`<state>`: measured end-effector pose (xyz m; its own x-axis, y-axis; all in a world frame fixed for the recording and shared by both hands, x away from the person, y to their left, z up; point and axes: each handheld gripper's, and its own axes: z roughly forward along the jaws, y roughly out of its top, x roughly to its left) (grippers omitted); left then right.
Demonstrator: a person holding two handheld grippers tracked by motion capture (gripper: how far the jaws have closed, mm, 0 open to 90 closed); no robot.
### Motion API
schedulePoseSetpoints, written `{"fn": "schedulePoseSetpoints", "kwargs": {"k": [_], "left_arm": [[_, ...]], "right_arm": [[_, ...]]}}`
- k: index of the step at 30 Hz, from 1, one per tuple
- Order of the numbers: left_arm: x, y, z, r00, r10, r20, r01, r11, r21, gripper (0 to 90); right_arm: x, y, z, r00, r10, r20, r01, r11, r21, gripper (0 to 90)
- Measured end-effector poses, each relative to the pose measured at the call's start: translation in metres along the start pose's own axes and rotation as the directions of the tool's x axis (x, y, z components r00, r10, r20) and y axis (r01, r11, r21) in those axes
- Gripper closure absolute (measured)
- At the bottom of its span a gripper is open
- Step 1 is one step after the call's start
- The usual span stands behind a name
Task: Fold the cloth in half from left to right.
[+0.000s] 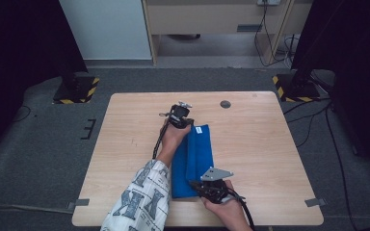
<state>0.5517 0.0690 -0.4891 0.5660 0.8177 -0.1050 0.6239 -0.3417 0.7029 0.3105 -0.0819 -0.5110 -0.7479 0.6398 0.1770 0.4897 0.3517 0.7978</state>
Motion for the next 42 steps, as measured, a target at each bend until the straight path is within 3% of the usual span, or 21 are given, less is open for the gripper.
{"fn": "schedulePoseSetpoints", "kwargs": {"k": [5, 17, 22, 25, 26, 27, 28, 29, 33, 34, 35, 37, 42], "left_arm": [[-0.008, 0.001, 0.012, 0.9999, 0.012, -0.010, -0.012, 0.9999, 0.005, 89.0], [-0.017, 0.008, 0.023, 0.9995, 0.023, -0.023, -0.023, 0.9997, 0.003, 89.0], [-0.017, 0.007, 0.028, 1.0000, -0.003, -0.005, 0.002, 1.0000, -0.005, 88.7], [-0.019, 0.007, 0.030, 1.0000, 0.005, 0.001, -0.005, 1.0000, -0.006, 88.4], [-0.021, 0.006, 0.030, 0.9999, 0.011, 0.001, -0.011, 0.9999, -0.002, 84.7], [-0.021, 0.006, 0.030, 0.9999, 0.015, 0.002, -0.015, 0.9999, -0.004, 84.7], [-0.021, 0.006, 0.029, 0.9998, 0.022, -0.003, -0.022, 0.9997, -0.007, 73.8], [-0.021, 0.006, 0.029, 0.9998, 0.022, -0.003, -0.022, 0.9997, -0.007, 66.9], [-0.016, 0.007, 0.022, 1.0000, 0.000, 0.004, 0.000, 0.9994, -0.034, 46.9], [-0.014, 0.007, 0.020, 1.0000, -0.002, 0.004, 0.002, 0.9994, -0.036, 46.9], [-0.012, 0.007, 0.015, 0.9997, -0.006, 0.022, 0.007, 0.9992, -0.040, 36.7], [-0.012, 0.007, 0.010, 0.9997, 0.016, 0.018, -0.015, 0.9987, -0.049, 33.1], [-0.009, 0.006, -0.001, 0.9996, 0.023, 0.015, -0.022, 0.9978, -0.062, 25.0]], "right_arm": [[-0.006, 0.000, -0.008, 0.9999, 0.001, 0.012, -0.001, 1.000, 0.002, 86.4], [-0.018, -0.004, -0.010, 0.9995, 0.032, 0.004, -0.032, 0.999, 0.018, 84.4], [-0.023, -0.008, -0.015, 0.9979, 0.058, 0.030, -0.059, 0.998, 0.029, 77.5], [-0.024, -0.010, -0.018, 0.9970, 0.063, 0.046, -0.065, 0.997, 0.043, 71.2], [-0.026, -0.011, -0.020, 0.9955, 0.069, 0.065, -0.072, 0.996, 0.049, 62.2], [-0.026, -0.011, -0.020, 0.9955, 0.069, 0.065, -0.072, 0.996, 0.049, 62.2], [-0.029, -0.011, -0.021, 0.9922, 0.087, 0.090, -0.092, 0.994, 0.053, 48.3], [-0.031, -0.011, -0.022, 0.9906, 0.089, 0.103, -0.095, 0.994, 0.053, 43.6], [-0.035, -0.011, -0.024, 0.9893, 0.070, 0.128, -0.077, 0.996, 0.052, 31.7], [-0.035, -0.011, -0.024, 0.9893, 0.070, 0.128, -0.077, 0.996, 0.052, 31.7], [-0.037, -0.011, -0.025, 0.9873, 0.065, 0.145, -0.074, 0.996, 0.054, 26.8], [-0.039, -0.011, -0.025, 0.9870, 0.061, 0.149, -0.070, 0.996, 0.056, 22.5], [-0.046, -0.008, -0.026, 0.9860, 0.055, 0.158, -0.064, 0.997, 0.053, 17.5]]}}
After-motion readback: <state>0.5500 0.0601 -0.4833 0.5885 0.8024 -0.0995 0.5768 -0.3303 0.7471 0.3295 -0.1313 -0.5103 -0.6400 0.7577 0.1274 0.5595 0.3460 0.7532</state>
